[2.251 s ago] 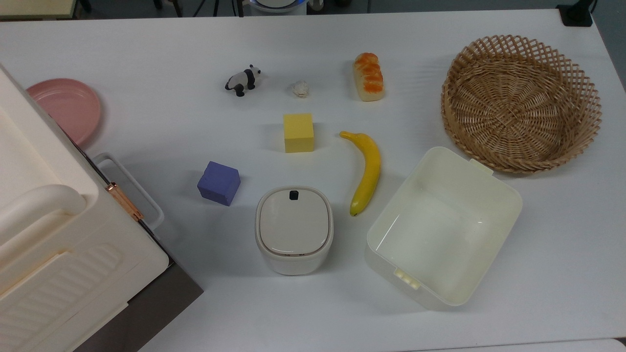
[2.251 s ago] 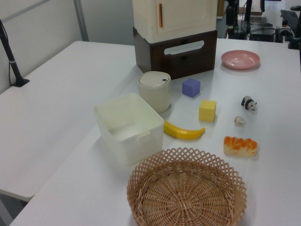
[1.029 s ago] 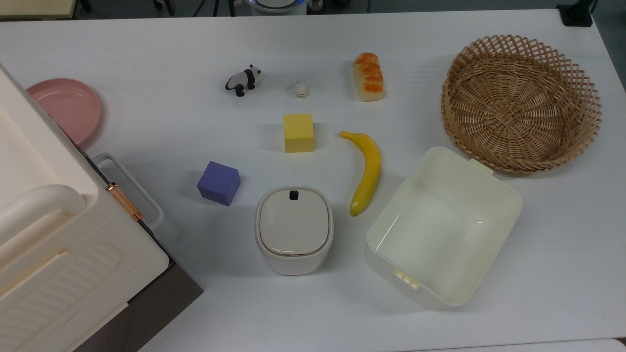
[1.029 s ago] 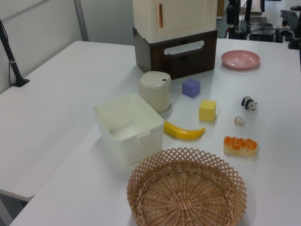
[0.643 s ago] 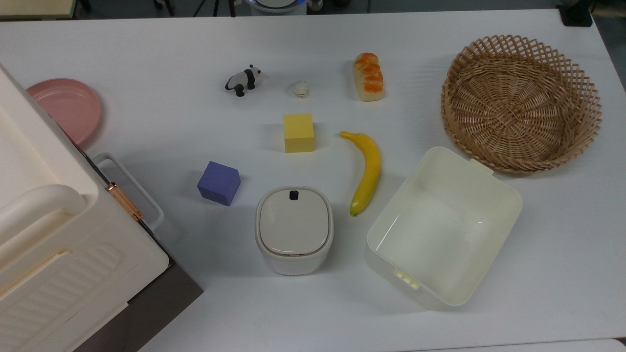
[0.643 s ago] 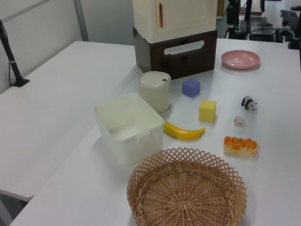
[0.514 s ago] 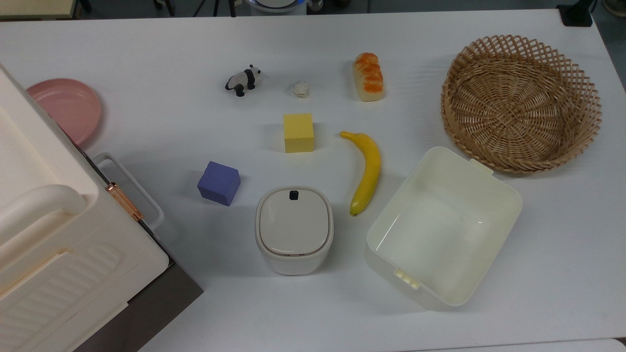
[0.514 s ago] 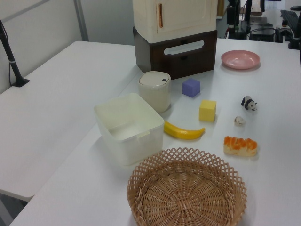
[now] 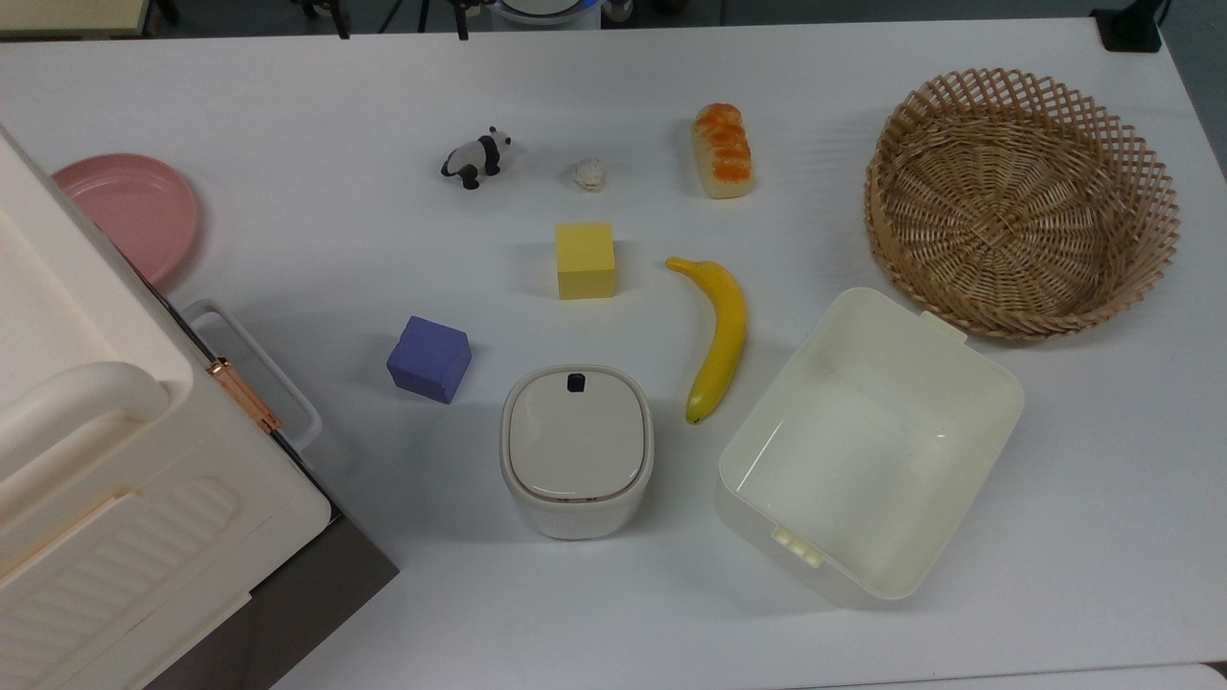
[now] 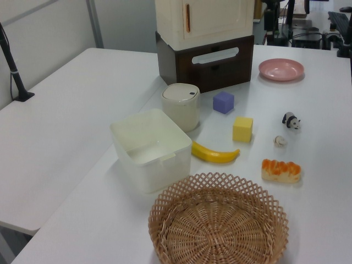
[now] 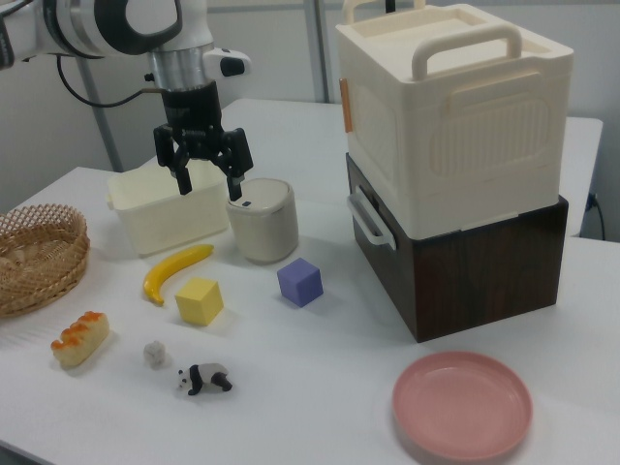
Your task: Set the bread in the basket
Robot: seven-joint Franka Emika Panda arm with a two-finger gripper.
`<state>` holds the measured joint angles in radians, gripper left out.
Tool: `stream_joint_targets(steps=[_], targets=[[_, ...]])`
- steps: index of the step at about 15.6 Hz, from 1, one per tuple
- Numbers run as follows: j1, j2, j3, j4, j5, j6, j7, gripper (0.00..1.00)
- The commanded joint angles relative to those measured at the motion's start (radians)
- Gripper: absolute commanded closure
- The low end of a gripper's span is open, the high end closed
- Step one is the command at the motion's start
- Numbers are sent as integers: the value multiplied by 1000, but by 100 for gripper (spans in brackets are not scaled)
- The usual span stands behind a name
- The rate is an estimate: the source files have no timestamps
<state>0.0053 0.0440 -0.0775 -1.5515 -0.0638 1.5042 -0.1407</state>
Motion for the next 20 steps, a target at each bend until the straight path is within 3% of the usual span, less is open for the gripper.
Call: stream_joint_targets(steps=[1, 16, 20], targets=[[10, -7, -1, -15, -16, 7, 3, 0], [16, -13, 10, -42, -13, 18, -14, 0], [79, -18, 7, -74, -11, 11, -11, 0]])
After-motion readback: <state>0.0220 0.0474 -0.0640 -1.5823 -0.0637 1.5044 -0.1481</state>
